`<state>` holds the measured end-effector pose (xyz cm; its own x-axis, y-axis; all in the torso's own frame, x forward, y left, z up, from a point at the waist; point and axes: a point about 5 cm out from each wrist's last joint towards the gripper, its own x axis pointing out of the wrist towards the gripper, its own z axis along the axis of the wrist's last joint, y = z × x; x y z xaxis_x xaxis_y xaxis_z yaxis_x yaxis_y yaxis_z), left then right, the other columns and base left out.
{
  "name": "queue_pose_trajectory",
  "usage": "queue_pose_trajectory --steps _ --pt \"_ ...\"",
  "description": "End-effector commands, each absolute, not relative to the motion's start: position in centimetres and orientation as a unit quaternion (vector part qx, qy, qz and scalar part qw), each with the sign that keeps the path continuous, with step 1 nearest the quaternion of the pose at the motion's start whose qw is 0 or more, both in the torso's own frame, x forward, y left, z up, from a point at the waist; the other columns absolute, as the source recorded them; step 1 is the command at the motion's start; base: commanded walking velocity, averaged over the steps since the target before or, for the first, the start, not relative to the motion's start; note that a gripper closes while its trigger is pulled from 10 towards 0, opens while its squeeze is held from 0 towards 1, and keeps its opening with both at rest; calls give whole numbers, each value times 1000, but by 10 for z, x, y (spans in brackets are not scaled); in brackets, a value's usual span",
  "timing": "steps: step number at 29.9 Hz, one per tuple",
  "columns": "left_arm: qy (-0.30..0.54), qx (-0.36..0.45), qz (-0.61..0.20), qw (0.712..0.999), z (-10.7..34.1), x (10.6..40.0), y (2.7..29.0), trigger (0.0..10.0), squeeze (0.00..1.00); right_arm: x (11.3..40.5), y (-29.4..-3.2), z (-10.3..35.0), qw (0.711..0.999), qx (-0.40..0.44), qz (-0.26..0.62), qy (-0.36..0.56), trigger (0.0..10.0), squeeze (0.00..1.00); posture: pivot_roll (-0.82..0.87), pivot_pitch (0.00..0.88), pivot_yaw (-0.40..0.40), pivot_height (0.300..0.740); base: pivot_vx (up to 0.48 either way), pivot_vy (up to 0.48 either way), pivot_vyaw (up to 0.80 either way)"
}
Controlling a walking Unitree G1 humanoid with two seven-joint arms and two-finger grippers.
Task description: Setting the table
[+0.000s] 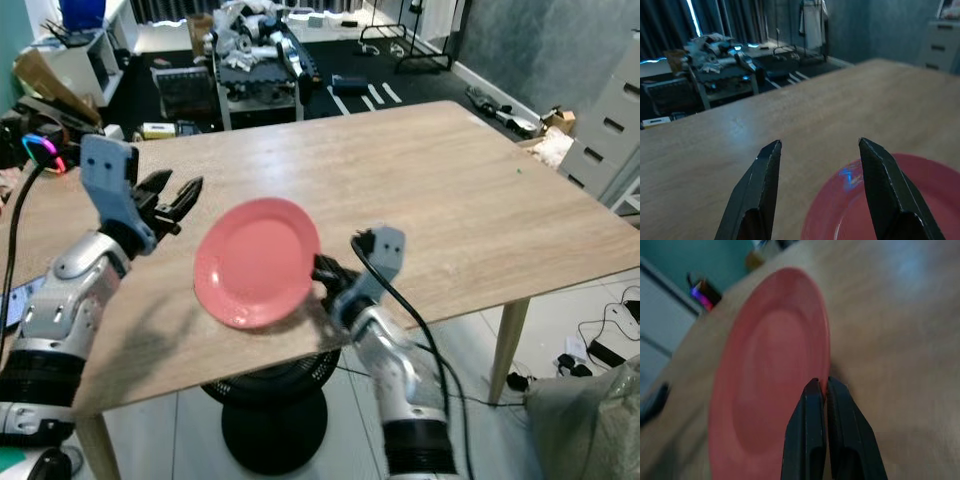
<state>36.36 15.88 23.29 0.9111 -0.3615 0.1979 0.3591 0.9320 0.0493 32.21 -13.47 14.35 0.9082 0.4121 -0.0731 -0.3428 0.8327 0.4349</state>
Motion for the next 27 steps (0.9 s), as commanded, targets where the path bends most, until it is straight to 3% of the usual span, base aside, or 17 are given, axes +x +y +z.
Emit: queue_pose_trajectory --steps 1,10,12,18,25,27 --pt "-41 30 -222 974 207 358 156 10000 0 315 -132 139 948 201 226 100 10000 0 -70 13 105 740 0 0 0" --pt "65 87 -293 950 142 337 148 10000 0 311 -137 139 943 197 244 112 10000 0 -67 12 108 740 0 0 0" --pt "70 147 -294 942 127 336 148 10000 0 306 -129 140 934 183 281 123 10000 0 -70 12 110 740 0 0 0" --pt "48 220 -316 922 130 332 147 10000 0 300 -128 134 937 106 304 135 10000 0 -68 15 111 740 0 0 0" --pt "28 251 -338 907 139 326 151 10000 0 297 -138 132 935 80 314 146 10000 0 -64 19 113 740 0 0 0" --pt "10 250 -357 900 142 321 146 10000 0 305 -145 133 951 72 268 134 10000 0 -65 20 112 740 0 0 0"
